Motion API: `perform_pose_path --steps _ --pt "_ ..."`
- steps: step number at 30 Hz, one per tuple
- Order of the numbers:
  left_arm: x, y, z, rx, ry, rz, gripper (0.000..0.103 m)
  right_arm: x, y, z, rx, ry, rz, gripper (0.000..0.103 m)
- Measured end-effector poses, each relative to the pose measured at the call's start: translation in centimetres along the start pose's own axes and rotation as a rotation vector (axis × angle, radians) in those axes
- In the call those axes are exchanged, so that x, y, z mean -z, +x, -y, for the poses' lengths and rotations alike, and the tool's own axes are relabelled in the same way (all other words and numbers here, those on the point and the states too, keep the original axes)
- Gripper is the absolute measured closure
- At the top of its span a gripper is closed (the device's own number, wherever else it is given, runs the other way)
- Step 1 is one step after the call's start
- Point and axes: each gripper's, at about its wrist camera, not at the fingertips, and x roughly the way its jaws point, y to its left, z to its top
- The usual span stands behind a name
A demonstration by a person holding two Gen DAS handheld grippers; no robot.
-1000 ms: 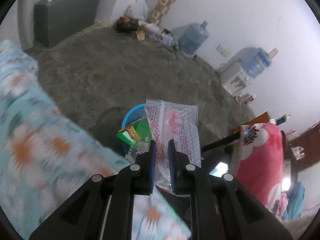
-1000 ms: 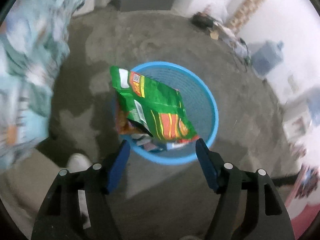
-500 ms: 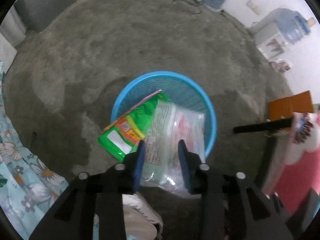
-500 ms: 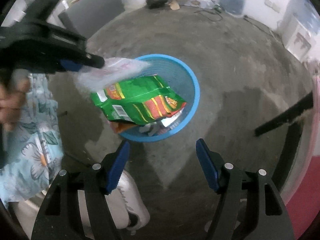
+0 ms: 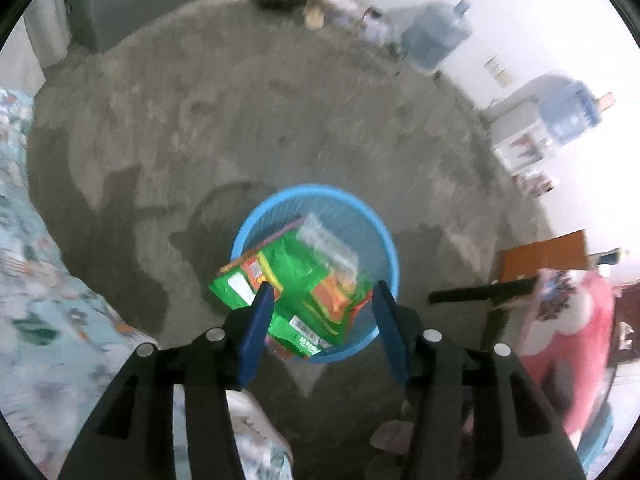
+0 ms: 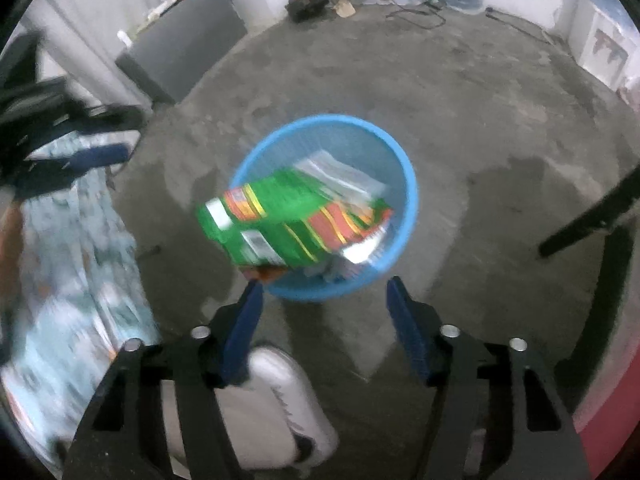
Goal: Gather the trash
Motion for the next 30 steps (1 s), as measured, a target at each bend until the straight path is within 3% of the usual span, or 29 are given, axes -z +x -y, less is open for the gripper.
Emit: perform_pose_path --steps 4,7,10,12,17,20,25,27,30 --pt "1.4 -6.4 -0.9 0.008 0.048 0.097 0.045 -3.8 3.2 -1.6 -0.078 0.033 -0.034 0.053" --pt "3.8 -11.5 -2.8 0.017 0.043 0.161 0.041 -5.7 9.8 -3.3 -0.109 0.051 -0.163 0.063" --pt "7.0 -15.8 -5.3 0.002 0.005 0.212 0.038 -5.8 19.3 -4.2 -0.049 0.083 -0.385 0.077" --pt "9.1 -18.1 -7.1 -0.022 -0.028 0.231 0.038 -5.5 23.5 -4.0 -0.005 0.116 -0.473 0.08" --pt "14.2 -23.0 -11.9 -0.119 -0.167 0.29 0.038 -5.6 30.9 -3.2 0.131 0.12 -0.589 0.085" --pt "16.5 -24.9 -14.1 -0.18 -0.242 0.317 0.038 -5.6 33.7 -3.0 0.198 0.087 -0.641 0.086" --pt "18.5 -26.2 -16.9 -0.193 -0.344 0.323 0.038 -6.1 34.4 -1.7 0.211 0.122 -0.667 0.084" --pt "18.6 -26.2 -17.1 -0.188 -0.354 0.326 0.038 -6.2 33.2 -1.4 0.209 0.115 -0.644 0.074" --pt "18.6 -26.4 -16.9 -0.177 -0.342 0.346 0.038 -6.4 29.2 -1.3 0.127 0.115 -0.579 0.06"
